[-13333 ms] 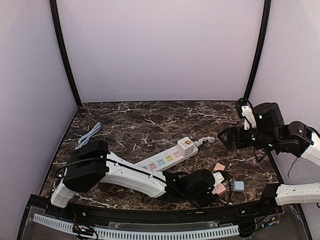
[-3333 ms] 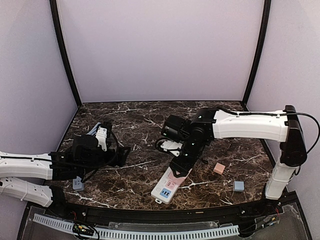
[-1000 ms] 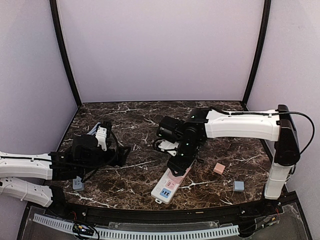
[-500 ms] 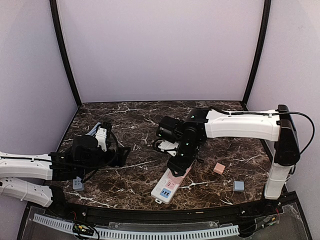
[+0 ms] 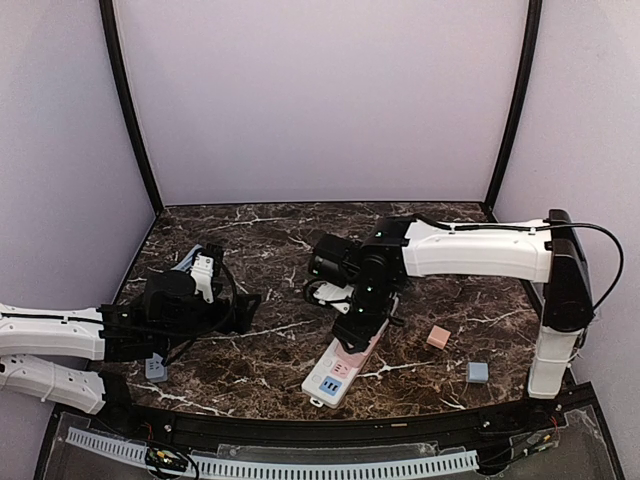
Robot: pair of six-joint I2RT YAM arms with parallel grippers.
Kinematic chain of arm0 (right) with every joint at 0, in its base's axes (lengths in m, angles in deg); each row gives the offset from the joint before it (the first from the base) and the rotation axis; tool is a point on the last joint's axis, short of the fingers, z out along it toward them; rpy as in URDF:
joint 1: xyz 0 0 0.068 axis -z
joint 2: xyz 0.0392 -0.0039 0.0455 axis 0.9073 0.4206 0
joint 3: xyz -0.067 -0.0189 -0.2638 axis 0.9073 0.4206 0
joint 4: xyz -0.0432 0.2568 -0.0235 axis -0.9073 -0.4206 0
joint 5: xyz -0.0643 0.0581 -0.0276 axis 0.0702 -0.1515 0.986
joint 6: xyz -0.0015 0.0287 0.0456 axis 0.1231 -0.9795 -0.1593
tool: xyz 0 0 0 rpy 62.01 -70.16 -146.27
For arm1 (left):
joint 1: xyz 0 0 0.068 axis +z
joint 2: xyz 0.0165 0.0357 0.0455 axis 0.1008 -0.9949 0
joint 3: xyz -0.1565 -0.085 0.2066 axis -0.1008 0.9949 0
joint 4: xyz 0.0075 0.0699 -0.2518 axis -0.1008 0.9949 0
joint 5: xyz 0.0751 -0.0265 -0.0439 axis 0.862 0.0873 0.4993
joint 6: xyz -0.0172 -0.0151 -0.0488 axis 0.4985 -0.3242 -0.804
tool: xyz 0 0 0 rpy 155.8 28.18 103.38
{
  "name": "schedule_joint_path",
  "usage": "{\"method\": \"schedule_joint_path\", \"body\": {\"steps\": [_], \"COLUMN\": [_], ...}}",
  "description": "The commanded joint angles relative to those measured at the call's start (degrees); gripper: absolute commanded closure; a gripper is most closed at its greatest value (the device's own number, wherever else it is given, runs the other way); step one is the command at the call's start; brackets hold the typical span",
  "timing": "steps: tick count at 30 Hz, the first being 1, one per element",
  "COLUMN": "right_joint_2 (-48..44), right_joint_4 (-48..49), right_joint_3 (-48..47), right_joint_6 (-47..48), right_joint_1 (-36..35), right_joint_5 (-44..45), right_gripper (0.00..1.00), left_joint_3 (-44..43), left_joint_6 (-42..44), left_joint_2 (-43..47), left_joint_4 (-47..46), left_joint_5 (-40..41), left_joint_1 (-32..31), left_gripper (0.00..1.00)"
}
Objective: Insert the plug
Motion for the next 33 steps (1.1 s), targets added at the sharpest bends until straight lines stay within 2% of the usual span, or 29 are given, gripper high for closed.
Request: {"method": "schedule_joint_path", "body": {"steps": [1, 23, 33], "right_joint_2": [2.1, 9.3, 10.9], "right_joint_4": [-1.1, -2.6, -0.3], "right_joint_3": [-1.4, -6.8, -5.8], "right_joint_6": [0.1, 0.9, 0.3], "right_joint_1": [-0.5, -0.5, -0.5], "right_joint_5": [0.8, -0.3, -2.4], "right_gripper": [1.00, 1.00, 1.00], "left_joint_3": [0.9, 1.1, 1.2], "left_joint_6": [-0.1, -0.2, -0.2], "left_joint_2": [1.4, 1.8, 2.2], "left_joint_4": [-0.2, -0.2, -0.2], "left_joint_5": [0.0, 0.0, 0.0], "left_joint_1": [0.5, 0.4, 0.5], "left_gripper": [0.00, 0.00, 0.00]}}
